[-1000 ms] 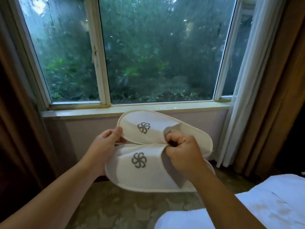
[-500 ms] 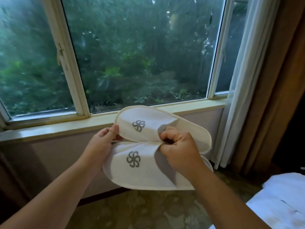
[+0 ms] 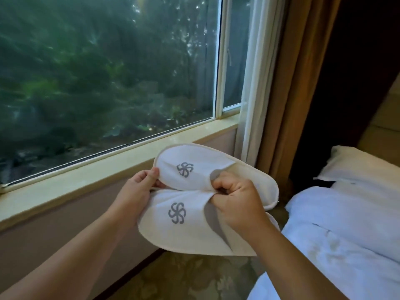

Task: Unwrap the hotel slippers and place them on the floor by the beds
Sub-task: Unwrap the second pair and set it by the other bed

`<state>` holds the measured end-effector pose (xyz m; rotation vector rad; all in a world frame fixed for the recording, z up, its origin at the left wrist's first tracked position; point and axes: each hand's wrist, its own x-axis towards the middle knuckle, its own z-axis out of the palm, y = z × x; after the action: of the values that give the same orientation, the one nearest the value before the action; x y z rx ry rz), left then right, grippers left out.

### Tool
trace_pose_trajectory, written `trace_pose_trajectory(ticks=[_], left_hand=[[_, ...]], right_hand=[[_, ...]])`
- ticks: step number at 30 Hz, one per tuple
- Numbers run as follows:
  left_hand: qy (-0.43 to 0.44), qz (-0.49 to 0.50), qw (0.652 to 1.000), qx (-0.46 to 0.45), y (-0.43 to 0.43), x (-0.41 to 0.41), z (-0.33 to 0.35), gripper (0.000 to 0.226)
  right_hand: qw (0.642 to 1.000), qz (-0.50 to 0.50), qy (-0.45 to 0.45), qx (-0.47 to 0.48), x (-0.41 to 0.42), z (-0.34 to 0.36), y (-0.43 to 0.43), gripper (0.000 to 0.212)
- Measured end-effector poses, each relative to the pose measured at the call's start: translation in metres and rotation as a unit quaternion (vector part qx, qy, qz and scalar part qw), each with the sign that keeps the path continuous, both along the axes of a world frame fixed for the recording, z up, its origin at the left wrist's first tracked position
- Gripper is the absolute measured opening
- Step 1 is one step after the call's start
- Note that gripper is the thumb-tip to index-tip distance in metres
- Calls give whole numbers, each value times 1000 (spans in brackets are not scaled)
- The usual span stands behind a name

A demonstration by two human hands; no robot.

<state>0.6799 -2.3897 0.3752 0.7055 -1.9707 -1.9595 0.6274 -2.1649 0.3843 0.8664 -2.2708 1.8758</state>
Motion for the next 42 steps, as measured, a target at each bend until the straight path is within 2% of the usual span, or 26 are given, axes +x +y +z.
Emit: trace_pose_trajectory(ticks=[8,13,16,22,25,30,33,35,38,42], left_hand=[[-45,-114,992,-10,24,-146,-15,35],[-76,-157,984,-27,39,-233,-29,36],[-66,-173,982,-40,35,-283,-28,35],[-87,-216,972,-35,55,-365,-51,35],[-98,-242,965,-33,81,-401,-80,38],[-129,-308,942,-32,119,-464,-130,38],[-150,-348,925,-37,135,-514,-157,40],[-160,-372,913,-43,141,-550,-174,41],[-172,-394,901,-48,144,-603,-201,43],[-203,-419,883,-61,142,-656,-234,42]], right_hand=[[988,-147,-17,37,-98,-24,25,26],[980,-180,-79,16,-177,-46,38,32],[979,-175,-101,6,-216,-55,41,40],[972,-223,-72,29,-274,-65,61,27],[956,-274,-85,64,-296,-86,79,22],[923,-344,-137,105,-329,-129,109,28],[903,-388,-147,114,-363,-149,117,21],[888,-415,-152,128,-389,-160,118,27],[869,-439,-164,156,-432,-181,113,44],[857,-434,-206,185,-480,-211,107,34]])
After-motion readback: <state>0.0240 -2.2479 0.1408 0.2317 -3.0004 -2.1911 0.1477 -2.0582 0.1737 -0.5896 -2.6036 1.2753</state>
